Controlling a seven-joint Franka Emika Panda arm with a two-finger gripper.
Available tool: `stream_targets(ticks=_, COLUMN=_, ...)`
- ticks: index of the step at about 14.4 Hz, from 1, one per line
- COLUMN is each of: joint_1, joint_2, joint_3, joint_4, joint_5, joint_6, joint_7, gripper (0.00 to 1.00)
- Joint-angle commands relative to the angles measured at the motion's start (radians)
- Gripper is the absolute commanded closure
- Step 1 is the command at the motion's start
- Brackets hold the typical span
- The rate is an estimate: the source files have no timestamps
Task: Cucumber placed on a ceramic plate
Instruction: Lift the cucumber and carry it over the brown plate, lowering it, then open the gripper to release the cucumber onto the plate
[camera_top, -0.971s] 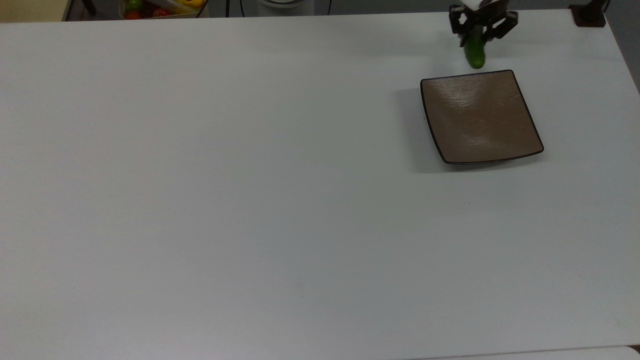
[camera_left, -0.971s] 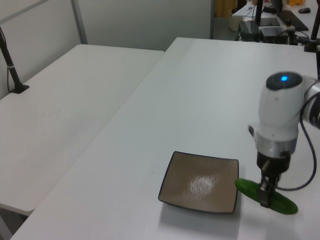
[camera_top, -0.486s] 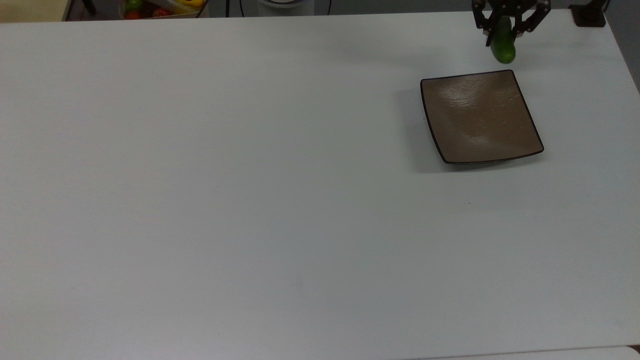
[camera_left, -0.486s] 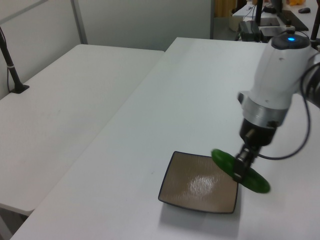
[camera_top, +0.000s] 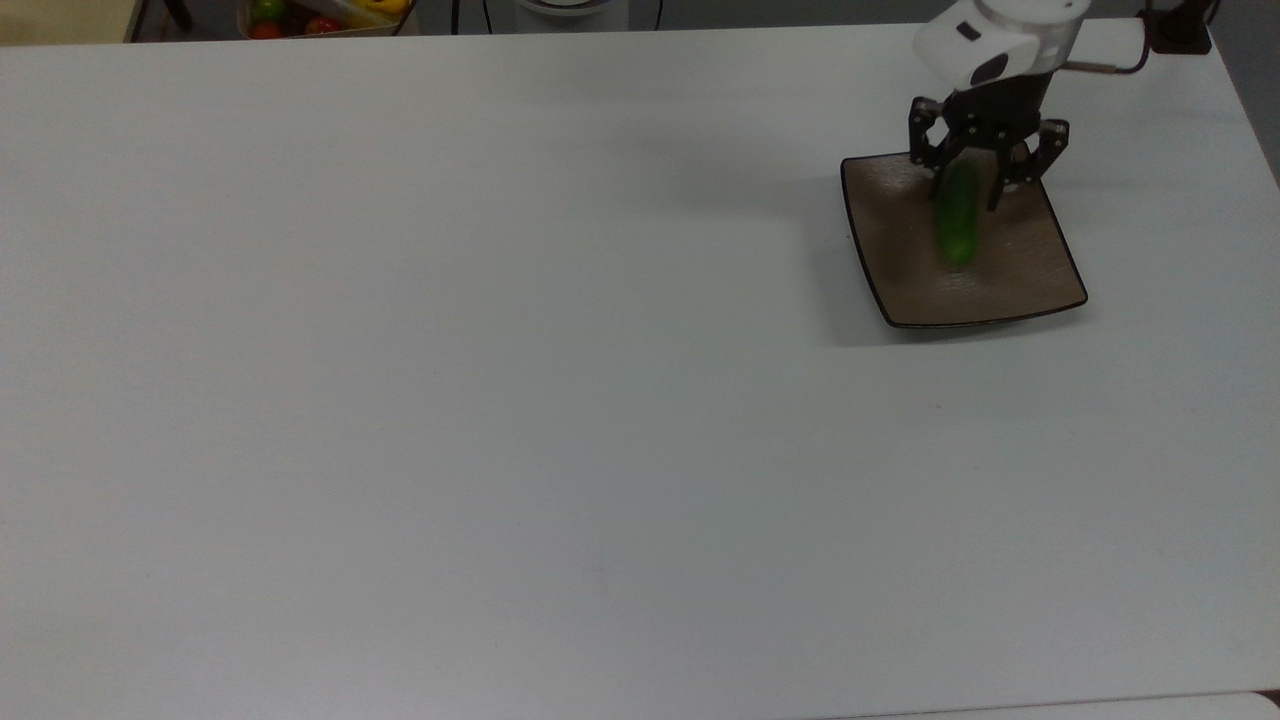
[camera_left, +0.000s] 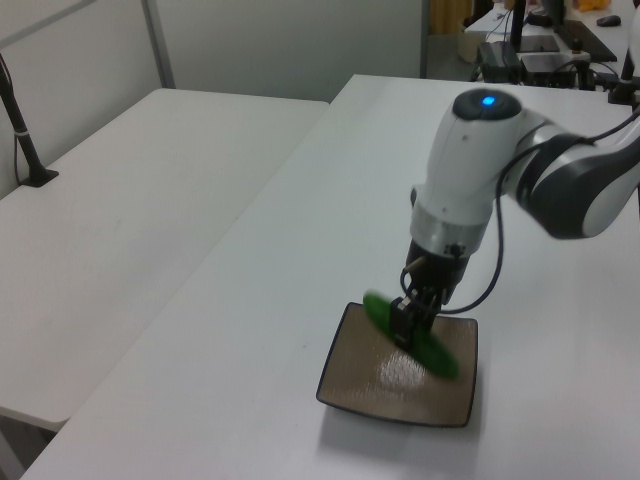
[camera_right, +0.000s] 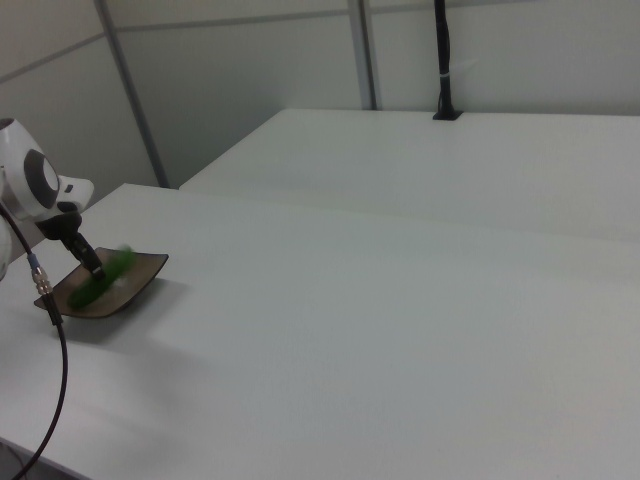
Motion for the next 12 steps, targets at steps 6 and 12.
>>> stream_targets(ticks=6, joint_1=0.023, joint_2=-0.028, joint_3=-0.019, joint_4=0.032, joint_5=-0.035, joint_6=-0.033, joint_7=0.025, gripper=0.00)
stream_targets(ticks=12, joint_1=0.018, joint_2=-0.094, joint_3=-0.076, joint_4=0.014, joint_5=-0.022, joint_6=-0.142, joint_7=-0.171, gripper=0.00)
